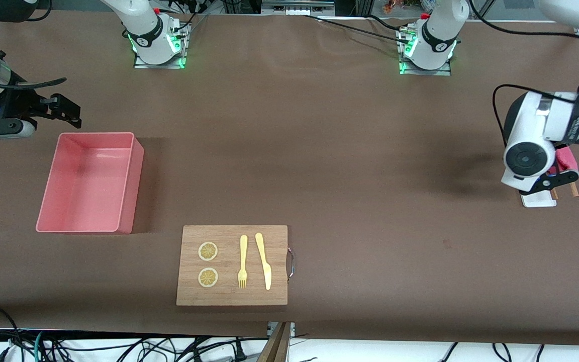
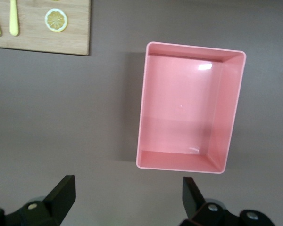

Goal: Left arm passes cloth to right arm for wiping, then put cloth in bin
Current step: 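Lower the left gripper onto the pink cloth on the white stand and grasp it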

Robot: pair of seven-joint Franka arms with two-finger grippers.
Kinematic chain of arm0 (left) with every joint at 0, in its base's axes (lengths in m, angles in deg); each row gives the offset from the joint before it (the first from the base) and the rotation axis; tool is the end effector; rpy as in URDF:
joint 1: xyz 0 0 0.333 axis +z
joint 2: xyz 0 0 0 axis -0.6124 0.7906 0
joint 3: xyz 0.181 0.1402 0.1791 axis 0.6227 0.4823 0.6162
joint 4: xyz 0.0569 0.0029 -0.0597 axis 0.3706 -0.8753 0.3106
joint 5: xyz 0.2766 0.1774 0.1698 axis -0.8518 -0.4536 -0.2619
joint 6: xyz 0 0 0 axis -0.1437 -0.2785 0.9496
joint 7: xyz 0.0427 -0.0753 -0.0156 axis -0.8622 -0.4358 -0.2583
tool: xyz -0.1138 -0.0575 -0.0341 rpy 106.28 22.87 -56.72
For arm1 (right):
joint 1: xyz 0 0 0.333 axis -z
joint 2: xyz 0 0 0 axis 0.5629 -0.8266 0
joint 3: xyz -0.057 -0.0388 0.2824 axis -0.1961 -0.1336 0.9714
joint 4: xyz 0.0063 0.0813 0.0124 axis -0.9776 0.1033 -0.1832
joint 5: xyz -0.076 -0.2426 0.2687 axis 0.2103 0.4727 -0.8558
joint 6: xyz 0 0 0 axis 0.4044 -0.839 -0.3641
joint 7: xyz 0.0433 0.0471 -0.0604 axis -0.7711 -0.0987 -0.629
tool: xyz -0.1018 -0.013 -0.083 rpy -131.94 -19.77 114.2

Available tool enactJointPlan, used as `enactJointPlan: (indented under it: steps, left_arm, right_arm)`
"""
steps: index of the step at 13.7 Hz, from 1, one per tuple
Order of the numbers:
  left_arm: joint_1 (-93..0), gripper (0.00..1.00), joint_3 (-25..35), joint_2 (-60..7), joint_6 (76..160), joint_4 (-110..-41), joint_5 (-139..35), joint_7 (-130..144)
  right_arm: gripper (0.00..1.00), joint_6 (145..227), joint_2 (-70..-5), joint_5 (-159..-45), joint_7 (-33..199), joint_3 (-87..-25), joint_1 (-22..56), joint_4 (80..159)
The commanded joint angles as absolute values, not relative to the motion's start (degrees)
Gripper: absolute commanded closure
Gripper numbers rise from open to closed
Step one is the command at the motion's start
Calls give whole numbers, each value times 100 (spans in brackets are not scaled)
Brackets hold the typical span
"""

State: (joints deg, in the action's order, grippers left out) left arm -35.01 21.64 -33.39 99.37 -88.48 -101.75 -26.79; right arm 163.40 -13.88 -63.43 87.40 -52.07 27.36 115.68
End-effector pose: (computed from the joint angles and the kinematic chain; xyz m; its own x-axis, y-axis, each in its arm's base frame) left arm 0.5139 0.0878 0.2676 0.8919 0.4331 -0.1303 0.2040 -0.6424 -0.7387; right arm 0.5300 0.0452 0.5373 0.9937 0.1028 -0.0446 0.1044 -0.9939 0.0349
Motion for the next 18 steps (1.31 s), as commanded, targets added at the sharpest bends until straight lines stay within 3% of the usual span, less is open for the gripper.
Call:
enactJointPlan:
  steps: [1,4,6,8,12,18]
  left_arm:
    - [-3416,0,2164,-2974,9964,-8835,-10777,-3387]
    - [-3329,1,2164,-2552,9973,-8844,-11535,-4020]
    - [-3275,13,2156,-2384,9982,-8844,-11782,-4346]
    - [-3266,32,2164,-2262,9973,-8835,-11791,-4347]
    - [-3153,35,2164,-2103,9982,-8809,-12246,-4365]
    - [-3082,48,2129,-1988,9973,-8774,-12336,-4400]
  right_arm:
    - [0,16225,-1452,-6362,8664,-5036,2731,11426]
    - [0,16165,-1408,-6536,8515,-4948,2599,11391]
    - [0,16059,-1390,-7245,7833,-4992,2651,11338]
    - [0,16120,-1478,-7539,7522,-4992,2678,11347]
    - [0,16278,-1548,-8224,6819,-4948,2898,11391]
    - [0,16568,-1697,-8629,6389,-4948,2924,11470]
